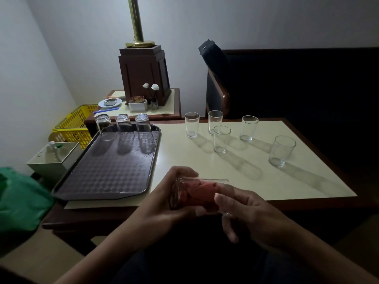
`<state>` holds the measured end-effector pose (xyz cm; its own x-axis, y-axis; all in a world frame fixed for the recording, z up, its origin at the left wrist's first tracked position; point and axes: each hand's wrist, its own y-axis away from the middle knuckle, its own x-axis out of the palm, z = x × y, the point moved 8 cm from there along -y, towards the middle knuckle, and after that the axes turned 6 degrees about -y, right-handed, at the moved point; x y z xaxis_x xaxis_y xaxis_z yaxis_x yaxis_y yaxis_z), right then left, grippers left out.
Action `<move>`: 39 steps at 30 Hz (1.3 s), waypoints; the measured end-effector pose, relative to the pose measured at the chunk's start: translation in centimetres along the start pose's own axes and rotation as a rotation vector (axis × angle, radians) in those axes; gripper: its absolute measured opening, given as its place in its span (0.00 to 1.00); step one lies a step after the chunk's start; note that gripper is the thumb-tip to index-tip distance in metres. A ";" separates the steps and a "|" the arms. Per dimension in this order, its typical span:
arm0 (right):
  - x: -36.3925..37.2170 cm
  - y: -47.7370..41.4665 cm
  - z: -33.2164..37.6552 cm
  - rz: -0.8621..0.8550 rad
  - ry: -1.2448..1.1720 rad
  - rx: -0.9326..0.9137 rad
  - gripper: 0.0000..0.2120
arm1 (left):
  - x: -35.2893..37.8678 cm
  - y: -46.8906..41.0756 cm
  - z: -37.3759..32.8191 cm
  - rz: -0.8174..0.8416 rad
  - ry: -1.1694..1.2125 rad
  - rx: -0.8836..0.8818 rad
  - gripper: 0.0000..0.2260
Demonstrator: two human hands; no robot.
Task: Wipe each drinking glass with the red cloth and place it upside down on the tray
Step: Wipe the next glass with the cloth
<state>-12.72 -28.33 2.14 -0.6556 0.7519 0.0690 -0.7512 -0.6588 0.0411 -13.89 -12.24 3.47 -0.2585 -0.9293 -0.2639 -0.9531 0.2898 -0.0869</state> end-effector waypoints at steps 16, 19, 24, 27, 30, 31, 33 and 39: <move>0.6 1.1 1.5 -0.071 0.243 -0.152 0.21 | 0.5 0.4 3.1 -0.018 0.322 -0.296 0.32; 0.6 1.1 0.9 -0.051 0.255 -0.093 0.26 | 0.9 1.0 3.0 -0.023 0.310 -0.295 0.21; -0.1 1.2 0.2 -0.072 0.097 0.004 0.17 | 0.3 1.4 0.3 -0.035 -0.098 0.044 0.25; 0.3 1.4 0.6 -0.103 0.203 -0.108 0.21 | 1.1 0.8 2.3 -0.037 0.154 -0.144 0.29; 0.6 1.6 0.8 -0.095 0.318 -0.144 0.24 | 2.3 0.9 3.5 -0.015 0.428 -0.318 0.26; 0.6 1.6 0.7 -0.092 0.285 -0.098 0.24 | 2.0 1.0 3.4 -0.041 0.418 -0.297 0.22; 0.9 1.6 0.5 -0.058 0.199 -0.026 0.21 | 1.0 1.2 2.0 -0.062 0.300 -0.153 0.18; 0.2 1.6 0.7 -0.109 0.129 -0.054 0.20 | 1.1 1.2 1.1 -0.060 0.164 -0.146 0.24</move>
<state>-14.05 -29.23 2.91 -0.5718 0.8181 -0.0611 -0.8191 -0.5735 -0.0125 -15.18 -12.67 2.02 -0.2117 -0.9720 -0.1016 -0.9771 0.2080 0.0456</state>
